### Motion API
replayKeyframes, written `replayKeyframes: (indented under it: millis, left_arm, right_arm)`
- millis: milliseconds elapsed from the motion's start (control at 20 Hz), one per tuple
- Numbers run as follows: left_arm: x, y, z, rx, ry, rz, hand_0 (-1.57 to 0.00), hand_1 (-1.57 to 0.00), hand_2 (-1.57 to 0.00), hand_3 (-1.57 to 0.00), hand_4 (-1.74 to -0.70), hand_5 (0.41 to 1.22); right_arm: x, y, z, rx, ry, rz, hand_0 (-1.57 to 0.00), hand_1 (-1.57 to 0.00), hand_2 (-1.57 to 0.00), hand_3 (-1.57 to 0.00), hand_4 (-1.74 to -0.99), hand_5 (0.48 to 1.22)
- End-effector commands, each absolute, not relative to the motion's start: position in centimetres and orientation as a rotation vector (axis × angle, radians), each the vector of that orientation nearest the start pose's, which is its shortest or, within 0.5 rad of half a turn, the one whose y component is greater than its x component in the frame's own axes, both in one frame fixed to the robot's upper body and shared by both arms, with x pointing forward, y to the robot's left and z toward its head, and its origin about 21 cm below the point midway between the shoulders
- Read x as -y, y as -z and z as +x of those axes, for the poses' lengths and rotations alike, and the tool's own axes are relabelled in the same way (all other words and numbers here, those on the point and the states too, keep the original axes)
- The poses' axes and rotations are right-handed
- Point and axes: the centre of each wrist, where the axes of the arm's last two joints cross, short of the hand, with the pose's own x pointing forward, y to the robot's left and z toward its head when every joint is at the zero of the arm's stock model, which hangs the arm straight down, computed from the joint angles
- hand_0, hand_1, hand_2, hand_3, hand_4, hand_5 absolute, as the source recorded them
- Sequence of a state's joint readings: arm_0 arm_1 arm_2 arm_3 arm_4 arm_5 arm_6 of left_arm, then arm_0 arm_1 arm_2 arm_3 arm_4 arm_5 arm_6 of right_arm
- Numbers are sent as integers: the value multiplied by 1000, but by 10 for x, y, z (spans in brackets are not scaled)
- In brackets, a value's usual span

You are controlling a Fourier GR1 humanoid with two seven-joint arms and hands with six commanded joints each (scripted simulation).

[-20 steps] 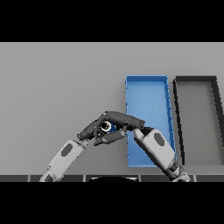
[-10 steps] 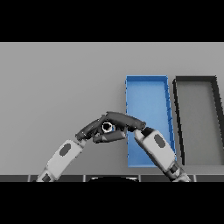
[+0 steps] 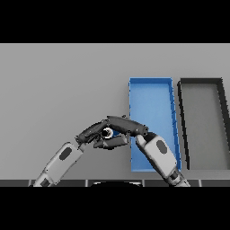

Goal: Pick up the blue pipe and place it into the blue bin.

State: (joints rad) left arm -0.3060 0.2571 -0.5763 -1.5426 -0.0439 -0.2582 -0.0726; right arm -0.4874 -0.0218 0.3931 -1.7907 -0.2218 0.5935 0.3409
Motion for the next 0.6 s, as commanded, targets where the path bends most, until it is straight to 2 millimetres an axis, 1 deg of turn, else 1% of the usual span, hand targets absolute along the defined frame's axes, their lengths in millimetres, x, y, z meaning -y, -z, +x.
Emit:
replayKeyframes:
  millis: [0, 50, 150, 200, 250, 350, 400, 450, 500, 550]
  left_arm:
    - [-128, -44, 274, 1628, 1040, -425, -79, -74, -66, -72, -889, 664]
    - [-127, -45, 270, 1620, 1032, -435, -63, -59, -53, -58, -887, 638]
    - [-126, -46, 272, 1601, 1018, -431, -40, -37, -33, -37, -887, 599]
    - [-124, -46, 272, 1588, 1005, -434, -32, -30, -27, -29, -889, 587]
    - [-125, -41, 273, 1571, 996, -428, -25, -23, -21, -23, -894, 576]
    - [-126, -39, 271, 1569, 990, -422, -16, -15, -13, -14, -896, 562]
    - [-123, -41, 272, 1558, 993, -421, -12, -12, -10, -11, -896, 555]
    - [-126, -40, 271, 1552, 989, -416, -10, -9, -8, -9, -901, 548]
    - [-128, -39, 270, 1549, 989, -415, -8, -7, -6, -7, -906, 541]
    - [-126, -40, 268, 1543, 993, -424, -6, -5, -5, -5, -911, 534]
  right_arm:
    - [86, -167, 274, 1673, -1158, 785, -1569, -1569, -1569, -1568, -1495, 1218]
    - [87, -165, 274, 1675, -1157, 801, -1569, -1569, -1569, -1569, -1493, 1219]
    - [85, -162, 275, 1674, -1149, 807, -1570, -1570, -1570, -1570, -1490, 1220]
    - [86, -163, 278, 1665, -1148, 800, -1570, -1570, -1570, -1570, -1490, 1220]
    - [85, -164, 278, 1667, -1123, 815, -1570, -1570, -1570, -1570, -1489, 1220]
    - [86, -167, 277, 1670, -1097, 830, -1571, -1571, -1571, -1570, -1489, 1220]
    - [87, -169, 275, 1650, -1084, 848, -1571, -1571, -1571, -1571, -1490, 1221]
    - [89, -174, 274, 1641, -1050, 891, -1571, -1571, -1571, -1571, -1491, 1221]
    - [92, -180, 277, 1637, -1032, 899, -1571, -1571, -1571, -1571, -1541, 1221]
    - [94, -191, 276, 1627, -1014, 909, -1571, -1571, -1571, -1571, -1581, 1221]
